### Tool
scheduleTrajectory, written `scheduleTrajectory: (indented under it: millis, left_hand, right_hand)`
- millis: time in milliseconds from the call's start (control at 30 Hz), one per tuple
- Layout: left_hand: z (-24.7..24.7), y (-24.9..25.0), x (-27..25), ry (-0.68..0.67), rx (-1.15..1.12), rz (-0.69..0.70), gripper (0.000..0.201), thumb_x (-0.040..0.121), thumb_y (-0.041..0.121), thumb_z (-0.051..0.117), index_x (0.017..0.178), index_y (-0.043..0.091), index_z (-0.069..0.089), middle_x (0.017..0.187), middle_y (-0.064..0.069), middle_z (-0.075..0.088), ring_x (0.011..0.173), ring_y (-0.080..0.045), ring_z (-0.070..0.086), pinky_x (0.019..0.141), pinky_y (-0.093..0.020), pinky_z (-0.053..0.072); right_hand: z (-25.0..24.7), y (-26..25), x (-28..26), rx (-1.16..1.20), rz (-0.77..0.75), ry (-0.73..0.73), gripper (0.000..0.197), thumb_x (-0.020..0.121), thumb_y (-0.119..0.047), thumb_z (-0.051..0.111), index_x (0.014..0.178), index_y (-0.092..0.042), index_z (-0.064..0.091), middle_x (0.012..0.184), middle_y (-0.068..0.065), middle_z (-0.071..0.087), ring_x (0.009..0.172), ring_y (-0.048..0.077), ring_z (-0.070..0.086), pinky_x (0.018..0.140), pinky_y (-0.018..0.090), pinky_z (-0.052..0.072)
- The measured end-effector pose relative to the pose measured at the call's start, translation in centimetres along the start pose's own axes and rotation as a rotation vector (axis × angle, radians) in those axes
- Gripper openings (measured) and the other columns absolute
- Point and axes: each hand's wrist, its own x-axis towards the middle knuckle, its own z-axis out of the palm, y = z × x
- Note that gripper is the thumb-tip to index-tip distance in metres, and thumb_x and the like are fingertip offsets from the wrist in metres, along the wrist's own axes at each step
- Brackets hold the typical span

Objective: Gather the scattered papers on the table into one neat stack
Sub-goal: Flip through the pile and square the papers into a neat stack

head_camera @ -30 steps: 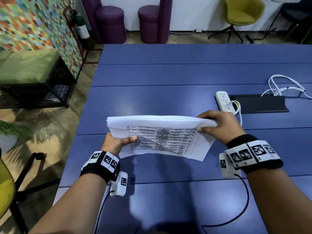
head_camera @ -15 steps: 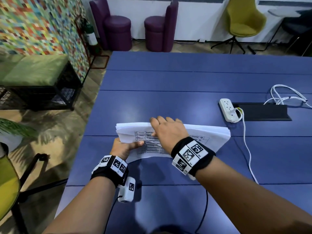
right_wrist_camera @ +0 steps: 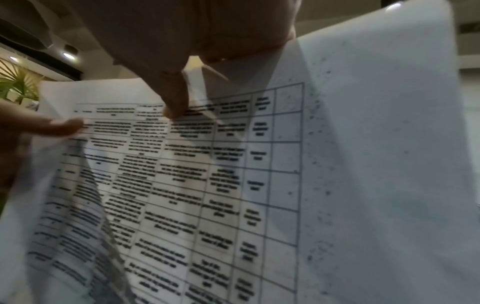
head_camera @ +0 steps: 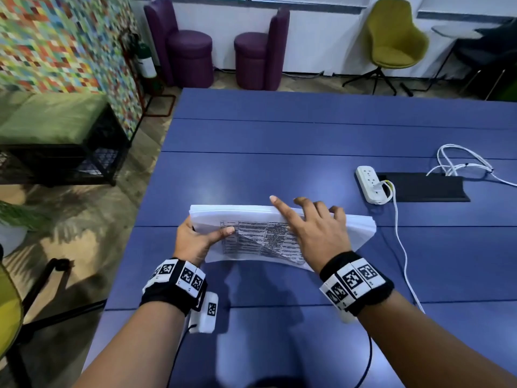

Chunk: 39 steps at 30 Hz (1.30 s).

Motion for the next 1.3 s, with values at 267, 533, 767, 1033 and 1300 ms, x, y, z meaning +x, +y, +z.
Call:
scheduleTrajectory:
  millis: [267, 533, 767, 1033, 1300]
  left_hand:
    - [2.8, 2.5, -1.4, 0.279, -0.051, 0.176, 0.015, 0.084, 0.023, 0.074, 0.080, 0.019, 0.060, 0.078, 0.006, 0.061, 0.071, -0.005, 0.057, 0.080, -0.027, 0.045]
    - [2.6, 2.0, -0.9, 0.320, 0.026, 0.163, 0.029, 0.083, 0.033, 0.066, 0.063, 0.022, 0.048, 0.055, 0.013, 0.044, 0.056, -0.010, 0.042, 0.056, -0.025, 0.036]
    - [2.4, 1.9, -0.8, 0.296, 0.047, 0.189, 0.033, 0.093, 0.027, 0.063, 0.066, 0.022, 0.045, 0.057, 0.012, 0.044, 0.056, -0.010, 0.041, 0.053, -0.023, 0.037]
    - [2.3, 2.0, -0.6, 0.259, 0.018, 0.208, 0.029, 0.095, 0.023, 0.060, 0.070, 0.020, 0.046, 0.054, 0.018, 0.045, 0.056, -0.003, 0.041, 0.056, -0.017, 0.036]
    - [-0.3, -0.6, -1.0, -0.026, -0.016, 0.069, 0.089, 0.045, 0.063, 0.088, 0.108, 0.007, 0.059, 0.095, 0.006, 0.074, 0.087, -0.007, 0.068, 0.077, -0.020, 0.052]
  right_hand:
    - [-0.1, -2.1, -0.6, 0.013, 0.000, 0.022, 0.088, 0.076, -0.018, 0.067, 0.146, -0.045, 0.020, 0.124, 0.000, 0.056, 0.099, 0.025, 0.055, 0.093, 0.054, 0.033]
    - [0.3, 2.2, -2.4, -0.029, 0.104, 0.054, 0.064, 0.086, -0.029, 0.059, 0.145, -0.034, 0.032, 0.115, -0.005, 0.058, 0.098, 0.021, 0.057, 0.098, 0.055, 0.030]
    - [-0.6, 4.0, -1.6, -0.013, 0.189, 0.003, 0.029, 0.088, -0.050, 0.053, 0.097, -0.023, 0.057, 0.083, -0.006, 0.062, 0.083, 0.020, 0.061, 0.098, 0.053, 0.025]
    - [-1.1, -4.5, 3.0, 0.108, -0.032, -0.078, 0.025, 0.077, -0.033, 0.073, 0.085, -0.020, 0.053, 0.071, -0.002, 0.057, 0.065, 0.024, 0.056, 0.064, 0.038, 0.041]
    - [-2.5, -7.5, 6.2, 0.180, -0.146, -0.264, 0.029, 0.083, -0.008, 0.055, 0.107, -0.019, 0.044, 0.100, 0.001, 0.061, 0.089, 0.028, 0.061, 0.063, 0.032, 0.033]
